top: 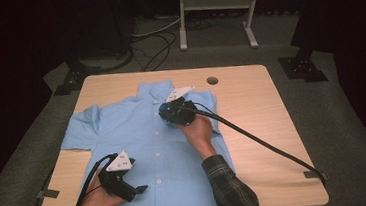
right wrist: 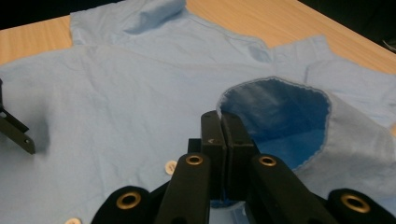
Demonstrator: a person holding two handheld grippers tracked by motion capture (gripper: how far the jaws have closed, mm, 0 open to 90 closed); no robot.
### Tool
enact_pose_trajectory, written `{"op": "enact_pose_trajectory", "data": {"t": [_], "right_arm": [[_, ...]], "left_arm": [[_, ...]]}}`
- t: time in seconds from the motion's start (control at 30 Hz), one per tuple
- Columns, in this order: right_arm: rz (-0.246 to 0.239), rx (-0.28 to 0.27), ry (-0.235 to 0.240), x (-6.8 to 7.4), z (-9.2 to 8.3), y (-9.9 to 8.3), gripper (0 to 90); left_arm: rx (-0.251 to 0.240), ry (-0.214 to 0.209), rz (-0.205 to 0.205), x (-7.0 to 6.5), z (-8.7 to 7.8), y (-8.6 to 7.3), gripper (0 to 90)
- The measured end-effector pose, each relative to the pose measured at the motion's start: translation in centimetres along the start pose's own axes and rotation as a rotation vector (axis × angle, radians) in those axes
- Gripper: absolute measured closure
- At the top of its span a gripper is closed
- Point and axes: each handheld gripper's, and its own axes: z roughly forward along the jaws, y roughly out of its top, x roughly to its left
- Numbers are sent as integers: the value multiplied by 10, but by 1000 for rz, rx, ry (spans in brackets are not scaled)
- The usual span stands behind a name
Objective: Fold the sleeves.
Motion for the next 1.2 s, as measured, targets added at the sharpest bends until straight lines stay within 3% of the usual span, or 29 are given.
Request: {"op": "enact_pose_trajectory", "data": {"t": [0.4,0.5,0.7,0.77,1.0,1.2], "right_arm": [[-32,-15,77,24,20,16,893],[-63,7,84,33,27,19,892],[-80,23,112,44,39,23,892],[-75,15,126,46,42,23,892],[-75,63,134,46,51,19,888],[-69,42,156,45,51,20,821]], "left_arm": [[2,0,2,0,0,0,0],[1,0,1,0,0,0,0],[1,0,2,0,0,0,0],[1,0,2,0,0,0,0],[0,0,0,0,0,0,0],[0,-1,0,0,0,0,0]]}}
